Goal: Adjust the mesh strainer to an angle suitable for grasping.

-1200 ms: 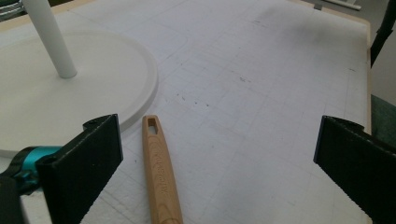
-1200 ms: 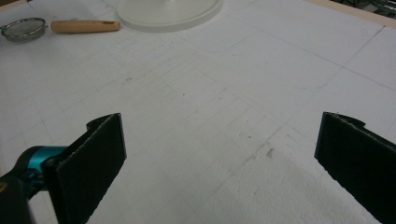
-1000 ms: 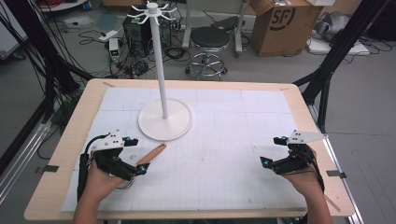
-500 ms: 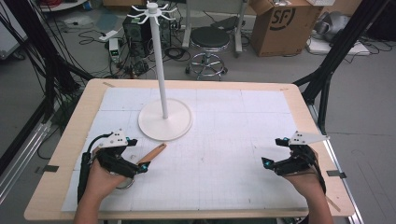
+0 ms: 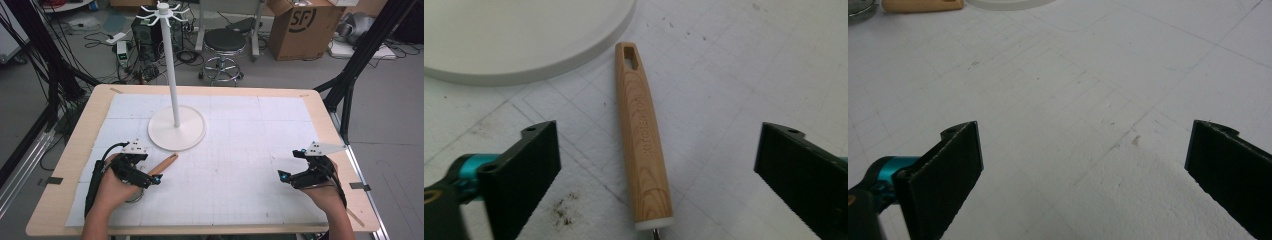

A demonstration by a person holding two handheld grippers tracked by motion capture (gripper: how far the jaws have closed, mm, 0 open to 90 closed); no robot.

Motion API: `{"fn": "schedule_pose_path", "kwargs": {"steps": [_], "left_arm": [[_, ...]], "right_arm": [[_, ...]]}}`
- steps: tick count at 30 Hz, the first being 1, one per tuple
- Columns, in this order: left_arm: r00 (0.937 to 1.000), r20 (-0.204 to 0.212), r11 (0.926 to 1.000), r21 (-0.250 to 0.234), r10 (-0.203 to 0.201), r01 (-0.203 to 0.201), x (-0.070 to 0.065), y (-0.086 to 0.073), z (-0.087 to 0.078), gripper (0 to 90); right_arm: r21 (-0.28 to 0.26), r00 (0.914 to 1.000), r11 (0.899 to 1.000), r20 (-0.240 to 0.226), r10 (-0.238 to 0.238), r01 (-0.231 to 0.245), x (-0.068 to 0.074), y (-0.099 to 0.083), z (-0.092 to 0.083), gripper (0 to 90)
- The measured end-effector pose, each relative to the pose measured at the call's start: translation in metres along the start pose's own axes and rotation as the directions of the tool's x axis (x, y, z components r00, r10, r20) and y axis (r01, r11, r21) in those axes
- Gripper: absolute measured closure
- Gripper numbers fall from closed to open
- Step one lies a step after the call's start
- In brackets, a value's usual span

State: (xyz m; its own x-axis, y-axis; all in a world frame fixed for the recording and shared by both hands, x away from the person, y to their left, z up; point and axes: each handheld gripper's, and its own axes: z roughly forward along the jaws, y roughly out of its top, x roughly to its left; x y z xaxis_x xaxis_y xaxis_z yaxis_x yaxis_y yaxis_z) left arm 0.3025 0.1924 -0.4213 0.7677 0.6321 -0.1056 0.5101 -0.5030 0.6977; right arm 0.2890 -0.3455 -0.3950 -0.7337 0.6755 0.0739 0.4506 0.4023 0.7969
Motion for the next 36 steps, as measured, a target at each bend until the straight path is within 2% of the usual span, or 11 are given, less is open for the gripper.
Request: {"fn": "schedule_pose_path", "kwargs": {"steps": [4,11,14,20,22,25,28,29,30,31,36], "left_arm": [[0.9998,-0.020,0.9999,0.012,0.001,-0.001,0.000,-0.001,0.000,14.2],[0.9998,-0.014,0.9989,0.044,0.013,-0.012,0.001,-0.003,0.000,29.0],[0.9995,-0.025,0.9977,0.065,0.017,-0.016,0.000,-0.004,0.002,32.7],[0.9993,-0.035,0.9971,0.075,0.014,-0.011,-0.002,-0.004,0.004,39.0],[0.9990,-0.041,0.9963,0.084,0.018,-0.015,-0.001,-0.005,0.004,43.6],[0.9990,-0.045,0.9953,0.096,0.007,-0.002,-0.001,-0.006,0.006,44.9],[0.9990,-0.044,0.9931,0.117,0.003,0.002,-0.001,-0.007,0.008,49.8],[0.9984,-0.055,0.9896,0.144,0.013,-0.005,-0.002,-0.007,0.009,52.6],[0.9984,-0.055,0.9896,0.144,0.013,-0.005,-0.002,-0.007,0.009,54.5],[0.9973,-0.066,0.9863,0.163,0.034,-0.023,-0.004,-0.007,0.010,54.9],[0.9960,-0.073,0.9828,0.181,0.051,-0.038,-0.006,-0.005,0.011,59.1]], "right_arm": [[0.009,0.9999,1.000,0.001,-0.010,0.010,0.002,0.001,0.002,0.8],[0.009,1.0000,1.000,0.002,-0.008,0.008,0.002,0.001,0.001,0.8],[0.011,1.0000,1.000,0.002,-0.006,0.006,0.001,0.000,0.001,0.8],[0.010,1.0000,1.000,-0.001,-0.009,0.009,0.002,0.001,0.001,0.8],[0.007,1.0000,1.000,-0.001,-0.010,0.010,0.002,0.001,0.000,0.8],[0.002,1.0000,1.000,-0.001,-0.010,0.010,0.002,0.001,0.000,0.8],[0.006,1.0000,1.000,-0.004,-0.008,0.008,0.002,0.001,0.001,0.8],[0.008,0.9999,1.000,-0.005,-0.010,0.010,0.003,0.001,0.002,0.8],[0.009,0.9999,1.000,-0.006,-0.010,0.010,0.003,0.001,0.002,0.8],[0.010,0.9999,1.000,-0.006,-0.009,0.009,0.003,0.001,0.003,0.8],[0.012,0.9999,1.000,-0.004,-0.010,0.010,0.002,0.001,0.004,0.8]]}}
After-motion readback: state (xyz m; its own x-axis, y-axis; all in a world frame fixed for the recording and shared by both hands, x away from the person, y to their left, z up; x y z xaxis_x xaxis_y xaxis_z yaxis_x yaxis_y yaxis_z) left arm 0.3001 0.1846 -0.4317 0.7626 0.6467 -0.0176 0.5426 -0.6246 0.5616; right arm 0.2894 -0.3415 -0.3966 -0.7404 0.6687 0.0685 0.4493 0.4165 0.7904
